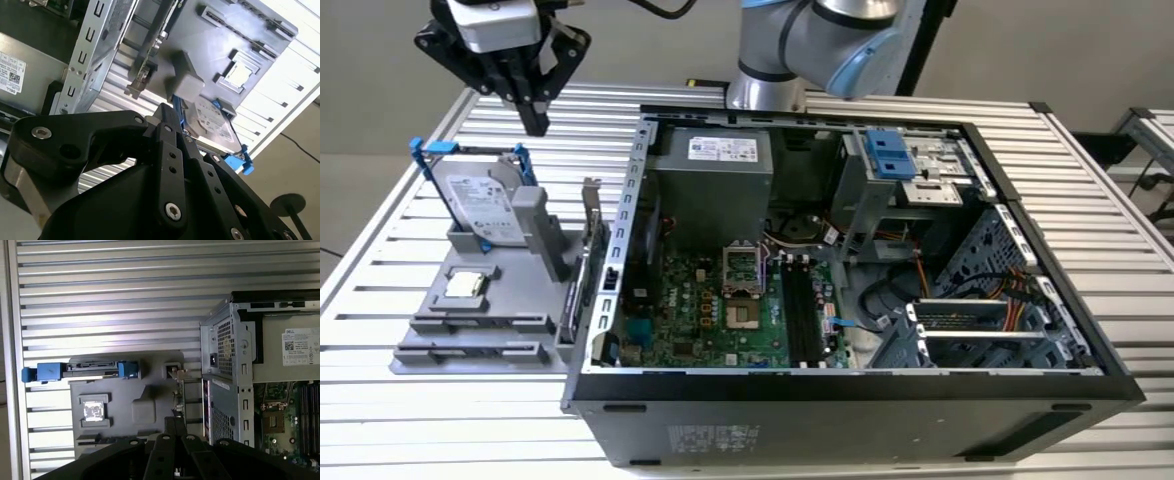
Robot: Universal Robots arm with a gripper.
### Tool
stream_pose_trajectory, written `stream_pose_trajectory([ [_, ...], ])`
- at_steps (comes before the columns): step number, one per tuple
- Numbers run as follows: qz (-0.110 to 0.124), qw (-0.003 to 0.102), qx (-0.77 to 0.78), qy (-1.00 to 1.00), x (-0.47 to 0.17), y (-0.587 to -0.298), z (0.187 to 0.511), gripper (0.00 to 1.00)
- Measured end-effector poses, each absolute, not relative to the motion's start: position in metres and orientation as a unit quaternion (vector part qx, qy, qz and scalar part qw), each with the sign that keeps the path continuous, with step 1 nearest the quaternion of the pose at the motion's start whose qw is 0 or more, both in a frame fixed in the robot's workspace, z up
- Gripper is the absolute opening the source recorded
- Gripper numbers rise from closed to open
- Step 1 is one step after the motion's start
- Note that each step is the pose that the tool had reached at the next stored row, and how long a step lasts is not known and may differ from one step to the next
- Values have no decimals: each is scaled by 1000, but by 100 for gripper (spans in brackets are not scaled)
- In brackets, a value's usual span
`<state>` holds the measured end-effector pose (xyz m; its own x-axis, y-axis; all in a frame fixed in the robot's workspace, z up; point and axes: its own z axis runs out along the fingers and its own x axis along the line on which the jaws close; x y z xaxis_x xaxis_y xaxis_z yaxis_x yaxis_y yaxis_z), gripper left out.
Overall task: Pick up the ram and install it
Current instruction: 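Reach for the ram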
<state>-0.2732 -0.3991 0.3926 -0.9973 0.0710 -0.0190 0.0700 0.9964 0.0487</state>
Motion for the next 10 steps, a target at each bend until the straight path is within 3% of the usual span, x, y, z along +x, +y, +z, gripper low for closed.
stream_pose_trajectory([
  [10,24,10,35,999,-284,-399,393,0],
])
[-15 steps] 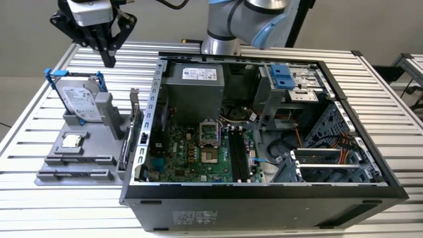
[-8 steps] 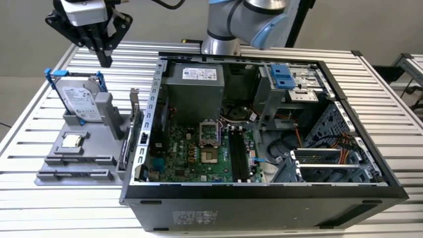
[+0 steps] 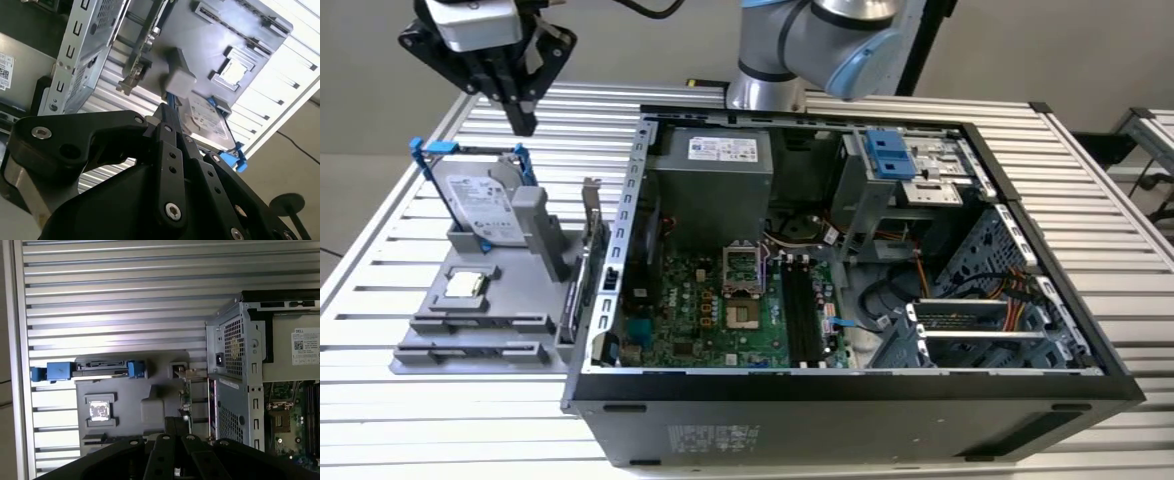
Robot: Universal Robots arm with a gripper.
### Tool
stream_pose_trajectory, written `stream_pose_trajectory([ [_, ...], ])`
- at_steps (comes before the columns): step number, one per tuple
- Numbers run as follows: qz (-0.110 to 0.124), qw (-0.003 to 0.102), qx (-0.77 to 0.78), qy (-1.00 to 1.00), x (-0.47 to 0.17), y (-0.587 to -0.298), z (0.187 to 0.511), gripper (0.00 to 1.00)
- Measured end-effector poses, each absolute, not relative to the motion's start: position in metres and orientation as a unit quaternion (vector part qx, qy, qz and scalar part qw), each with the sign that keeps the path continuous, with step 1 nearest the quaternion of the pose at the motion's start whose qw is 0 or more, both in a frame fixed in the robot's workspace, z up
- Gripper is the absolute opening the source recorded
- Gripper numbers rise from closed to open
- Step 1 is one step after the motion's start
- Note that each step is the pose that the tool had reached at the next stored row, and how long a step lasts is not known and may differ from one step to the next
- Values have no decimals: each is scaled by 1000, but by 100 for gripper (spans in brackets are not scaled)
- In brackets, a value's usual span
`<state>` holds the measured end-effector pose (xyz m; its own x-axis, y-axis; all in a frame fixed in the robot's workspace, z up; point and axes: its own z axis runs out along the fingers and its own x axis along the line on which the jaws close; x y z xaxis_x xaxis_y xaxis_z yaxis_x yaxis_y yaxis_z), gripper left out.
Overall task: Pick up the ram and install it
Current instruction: 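Reach for the ram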
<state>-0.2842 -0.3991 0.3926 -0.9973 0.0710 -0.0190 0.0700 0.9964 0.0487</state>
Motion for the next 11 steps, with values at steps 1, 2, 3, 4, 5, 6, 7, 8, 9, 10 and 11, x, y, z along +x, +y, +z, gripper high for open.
stream_pose_trajectory([
  [1,24,10,35,999,-285,-399,393,0],
  [2,24,10,35,999,-286,-399,393,0],
  [3,24,10,35,999,-287,-399,393,0],
  [4,24,10,35,999,-288,-399,393,0],
  [5,24,10,35,999,-290,-399,393,0],
  [6,24,10,35,999,-291,-399,393,0],
  [7,24,10,35,999,-292,-399,393,0],
  [8,24,10,35,999,-293,-399,393,0],
  [9,24,10,35,999,-294,-399,393,0],
  [10,24,10,35,999,-295,-399,393,0],
  [11,24,10,35,999,-296,-399,393,0],
])
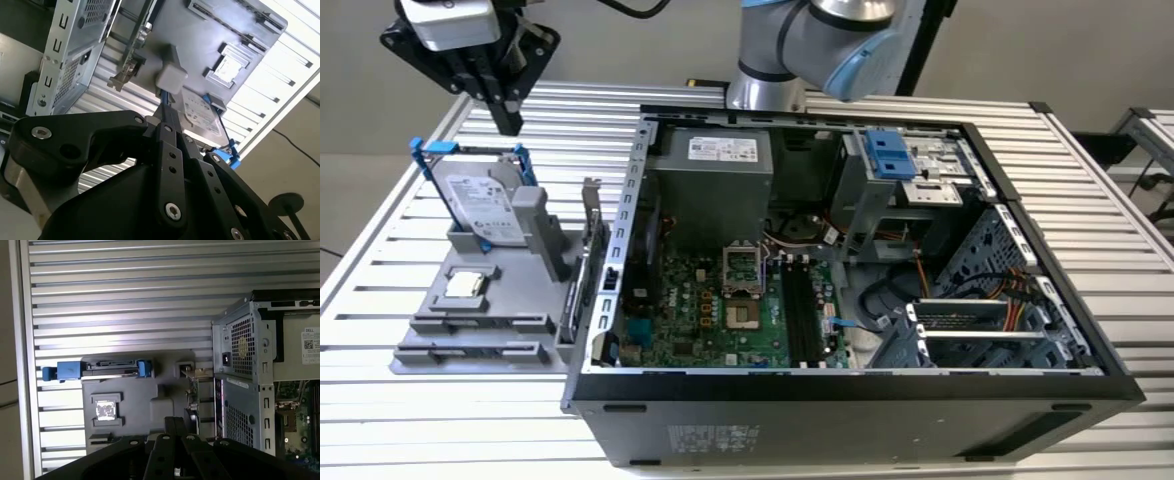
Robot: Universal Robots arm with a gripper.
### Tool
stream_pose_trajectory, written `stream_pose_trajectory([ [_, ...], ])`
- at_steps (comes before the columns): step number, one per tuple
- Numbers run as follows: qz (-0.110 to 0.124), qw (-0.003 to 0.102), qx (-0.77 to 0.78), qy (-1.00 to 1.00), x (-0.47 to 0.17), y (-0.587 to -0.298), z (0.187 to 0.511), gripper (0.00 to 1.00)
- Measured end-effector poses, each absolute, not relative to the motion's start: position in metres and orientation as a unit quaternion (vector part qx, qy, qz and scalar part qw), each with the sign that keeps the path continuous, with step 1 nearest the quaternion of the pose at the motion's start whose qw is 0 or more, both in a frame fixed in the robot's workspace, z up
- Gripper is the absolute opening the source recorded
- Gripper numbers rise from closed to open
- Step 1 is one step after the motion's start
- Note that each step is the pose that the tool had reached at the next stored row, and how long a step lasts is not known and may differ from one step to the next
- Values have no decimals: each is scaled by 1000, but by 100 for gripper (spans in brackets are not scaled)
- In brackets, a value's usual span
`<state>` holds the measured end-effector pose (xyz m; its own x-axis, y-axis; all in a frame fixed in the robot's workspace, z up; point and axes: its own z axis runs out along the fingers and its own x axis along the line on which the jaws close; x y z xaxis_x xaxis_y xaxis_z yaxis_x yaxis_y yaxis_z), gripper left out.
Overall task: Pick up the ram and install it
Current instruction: 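Reach for the ram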
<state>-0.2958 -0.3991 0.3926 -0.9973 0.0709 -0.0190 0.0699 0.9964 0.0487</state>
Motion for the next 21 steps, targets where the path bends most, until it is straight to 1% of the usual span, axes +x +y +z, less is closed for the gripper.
stream_pose_trajectory([
  [21,24,10,35,999,-315,-399,393,0],
])
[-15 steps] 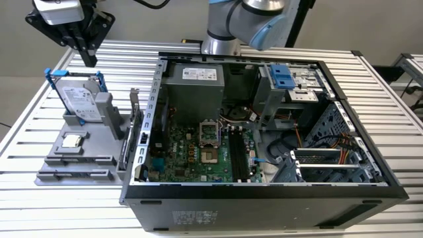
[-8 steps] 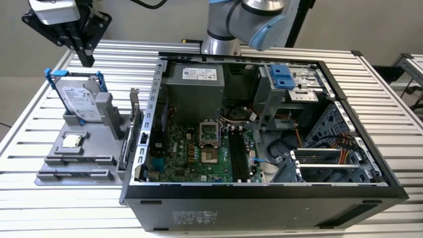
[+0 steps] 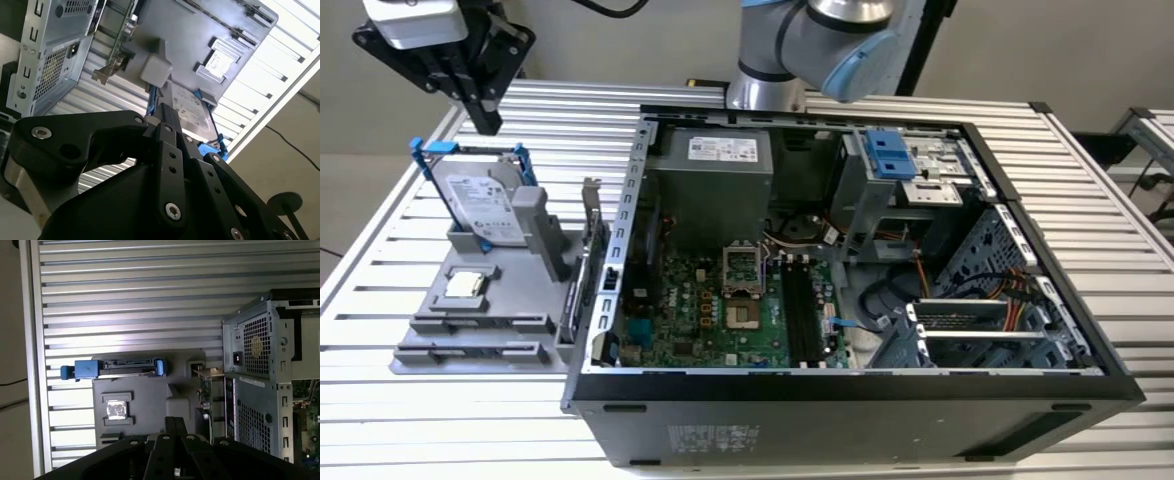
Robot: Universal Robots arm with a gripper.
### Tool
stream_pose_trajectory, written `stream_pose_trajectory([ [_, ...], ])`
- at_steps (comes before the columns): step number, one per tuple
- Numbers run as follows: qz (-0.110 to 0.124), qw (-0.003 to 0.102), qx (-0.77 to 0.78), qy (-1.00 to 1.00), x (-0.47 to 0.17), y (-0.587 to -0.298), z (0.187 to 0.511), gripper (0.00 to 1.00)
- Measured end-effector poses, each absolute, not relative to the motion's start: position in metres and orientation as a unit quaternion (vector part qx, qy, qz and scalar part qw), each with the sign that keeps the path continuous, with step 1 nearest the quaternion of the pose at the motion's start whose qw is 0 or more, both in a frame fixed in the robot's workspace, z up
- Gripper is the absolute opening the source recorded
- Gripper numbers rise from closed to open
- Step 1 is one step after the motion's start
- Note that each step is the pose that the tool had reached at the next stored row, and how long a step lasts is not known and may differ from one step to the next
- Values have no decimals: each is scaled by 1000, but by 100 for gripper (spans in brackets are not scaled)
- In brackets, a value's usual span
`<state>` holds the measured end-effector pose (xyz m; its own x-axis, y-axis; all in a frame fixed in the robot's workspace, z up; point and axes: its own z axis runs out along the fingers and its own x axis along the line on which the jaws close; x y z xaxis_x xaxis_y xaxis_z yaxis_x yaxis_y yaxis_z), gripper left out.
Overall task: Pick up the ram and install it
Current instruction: 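Reach for the ram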
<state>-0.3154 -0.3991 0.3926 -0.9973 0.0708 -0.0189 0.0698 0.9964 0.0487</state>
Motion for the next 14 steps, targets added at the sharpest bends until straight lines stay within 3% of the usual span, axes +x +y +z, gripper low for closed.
stream_pose_trajectory([
  [14,24,10,35,999,-327,-399,393,0],
])
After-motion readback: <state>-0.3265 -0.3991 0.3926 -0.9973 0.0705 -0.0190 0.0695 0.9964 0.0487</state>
